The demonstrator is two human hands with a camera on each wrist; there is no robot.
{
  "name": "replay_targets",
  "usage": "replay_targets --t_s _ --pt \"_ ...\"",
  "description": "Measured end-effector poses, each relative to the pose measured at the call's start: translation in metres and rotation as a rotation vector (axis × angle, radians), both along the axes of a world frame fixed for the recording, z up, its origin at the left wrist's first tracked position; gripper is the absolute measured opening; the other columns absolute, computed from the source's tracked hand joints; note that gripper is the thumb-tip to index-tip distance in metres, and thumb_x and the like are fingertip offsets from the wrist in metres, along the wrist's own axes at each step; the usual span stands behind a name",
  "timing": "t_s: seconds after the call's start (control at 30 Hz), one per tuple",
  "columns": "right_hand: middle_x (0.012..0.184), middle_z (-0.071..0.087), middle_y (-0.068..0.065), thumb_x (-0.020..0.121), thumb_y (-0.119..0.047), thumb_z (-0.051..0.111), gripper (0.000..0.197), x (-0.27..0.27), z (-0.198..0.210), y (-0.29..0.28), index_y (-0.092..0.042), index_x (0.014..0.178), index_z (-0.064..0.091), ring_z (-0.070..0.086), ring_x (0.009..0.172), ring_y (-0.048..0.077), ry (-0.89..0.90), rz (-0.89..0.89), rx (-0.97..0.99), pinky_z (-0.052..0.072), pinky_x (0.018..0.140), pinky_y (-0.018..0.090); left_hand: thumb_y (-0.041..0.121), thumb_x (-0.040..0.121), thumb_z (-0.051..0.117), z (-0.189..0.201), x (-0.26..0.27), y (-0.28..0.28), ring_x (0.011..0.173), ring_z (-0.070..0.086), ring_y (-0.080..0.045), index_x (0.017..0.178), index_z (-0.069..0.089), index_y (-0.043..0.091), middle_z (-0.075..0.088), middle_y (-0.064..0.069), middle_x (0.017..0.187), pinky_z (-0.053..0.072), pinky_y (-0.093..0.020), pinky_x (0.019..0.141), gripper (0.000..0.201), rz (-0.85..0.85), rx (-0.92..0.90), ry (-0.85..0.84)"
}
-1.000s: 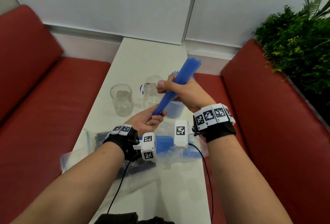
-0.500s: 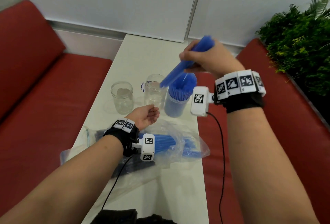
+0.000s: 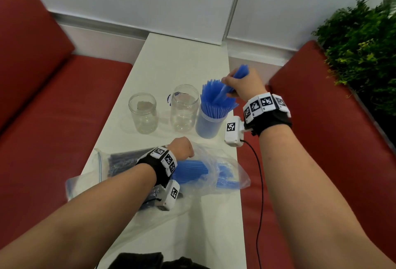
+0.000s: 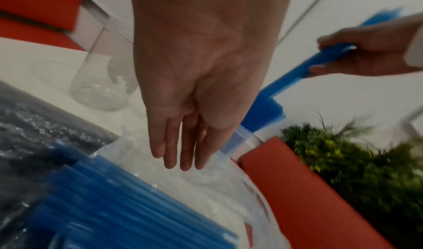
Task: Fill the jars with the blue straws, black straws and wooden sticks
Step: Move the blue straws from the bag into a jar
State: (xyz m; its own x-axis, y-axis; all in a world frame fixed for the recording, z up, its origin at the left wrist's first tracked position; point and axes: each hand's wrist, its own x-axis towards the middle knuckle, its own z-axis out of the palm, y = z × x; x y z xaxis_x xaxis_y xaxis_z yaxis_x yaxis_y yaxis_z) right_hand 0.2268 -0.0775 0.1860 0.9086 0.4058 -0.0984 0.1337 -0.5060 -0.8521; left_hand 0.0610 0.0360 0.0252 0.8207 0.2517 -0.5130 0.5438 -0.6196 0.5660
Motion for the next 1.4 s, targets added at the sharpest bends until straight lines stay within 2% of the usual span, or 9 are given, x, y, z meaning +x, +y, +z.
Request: replay_targets --t_s 0.13,0.3,0.5,0.57,0.63,0.8,1.1,1.3,1.4 --pt "0.096 0.073 0.016 0.088 -0.019 0.075 0.022 0.006 -0.044 0.013 -0.002 0.101 0.071 0.069 0.072 0.023 -0.012 -0.013 -0.140 0.063 0.071 0.036 0.013 0.094 0.051 -0.013 -0.001 -0.008 0.106 0.063 -0.028 0.104 0.069 0.002 0.069 -0.011 0.113 0.051 -0.037 0.093 0.023 -0.263 0.262 0.043" --pt "0.104 0.072 0.008 0.085 -0.028 0.078 0.026 0.013 -0.063 0.020 -0.008 0.101 0.071 0.064 0.084 0.019 -0.046 0.006 -0.215 0.050 0.073 0.029 0.051 0.083 0.066 -0.034 -0.005 -0.011 0.111 0.058 -0.027 0.121 0.060 0.014 0.060 -0.005 0.120 0.044 -0.044 0.097 0.054 -0.499 0.472 0.140" --pt "0.120 0.064 0.002 0.089 -0.021 0.068 0.034 0.005 -0.055 0.029 -0.017 0.122 0.061 0.058 0.112 0.020 -0.533 0.021 0.086 0.046 0.096 0.033 0.056 0.077 0.067 -0.053 -0.012 -0.014 0.105 0.058 -0.027 0.127 0.048 0.016 0.059 -0.005 0.117 0.045 -0.044 0.092 0.066 -0.627 0.726 0.156" --pt "0.132 0.062 0.005 0.096 -0.018 0.058 0.033 0.005 -0.062 0.038 -0.015 0.130 0.061 0.053 0.128 0.025 -0.680 0.095 -0.046 0.038 0.109 0.038 0.053 0.079 0.067 -0.057 -0.014 -0.013 0.105 0.058 -0.028 0.129 0.044 0.015 0.058 -0.006 0.118 0.043 -0.044 0.091 0.067 -0.645 0.738 0.169" --pt "0.155 0.043 0.006 0.105 -0.028 0.044 0.041 0.003 -0.078 0.042 -0.018 0.145 0.049 0.028 0.149 0.027 -0.657 0.127 -0.317 0.017 0.123 0.046 0.052 0.080 0.067 -0.059 -0.014 -0.012 0.105 0.058 -0.028 0.128 0.045 0.015 0.059 -0.006 0.117 0.043 -0.044 0.089 0.064 -0.662 0.747 0.189" --pt "0.170 0.006 0.005 0.108 -0.049 0.024 0.063 -0.001 -0.118 0.032 -0.016 0.161 0.016 -0.003 0.157 0.023 -0.530 0.295 -0.722 -0.004 0.125 0.050 0.033 0.095 0.054 -0.057 -0.017 -0.010 0.111 0.058 -0.029 0.124 0.051 0.014 0.061 -0.005 0.121 0.045 -0.045 0.092 0.034 -0.605 0.663 0.226" --pt "0.170 0.006 0.007 0.108 -0.045 0.034 0.065 0.003 -0.113 0.027 -0.017 0.161 0.010 -0.004 0.156 0.028 -0.497 0.262 -0.576 -0.004 0.125 0.052 0.008 0.099 0.048 -0.037 -0.018 -0.002 0.111 0.062 -0.028 0.121 0.060 0.007 0.064 -0.008 0.121 0.050 -0.039 0.088 0.025 -0.683 0.675 0.347" --pt "0.158 0.040 0.007 0.104 -0.015 0.046 0.051 -0.032 -0.103 0.013 -0.013 0.154 0.038 0.017 0.154 0.027 -0.594 0.128 0.057 0.007 0.127 0.045 0.004 0.099 0.046 -0.016 -0.025 -0.001 0.106 0.063 -0.026 0.110 0.067 0.009 0.067 -0.004 0.113 0.046 -0.036 0.086 0.024 -0.667 0.778 0.292" --pt "0.153 0.048 0.004 0.103 -0.012 0.047 0.044 -0.065 -0.108 0.009 -0.014 0.148 0.048 0.030 0.150 0.019 -0.470 0.179 0.168 0.026 0.123 0.039 0.005 0.100 0.042 -0.009 -0.029 0.001 0.109 0.062 -0.025 0.114 0.066 0.011 0.066 -0.002 0.115 0.047 -0.037 0.090 0.028 -0.633 0.795 0.277"
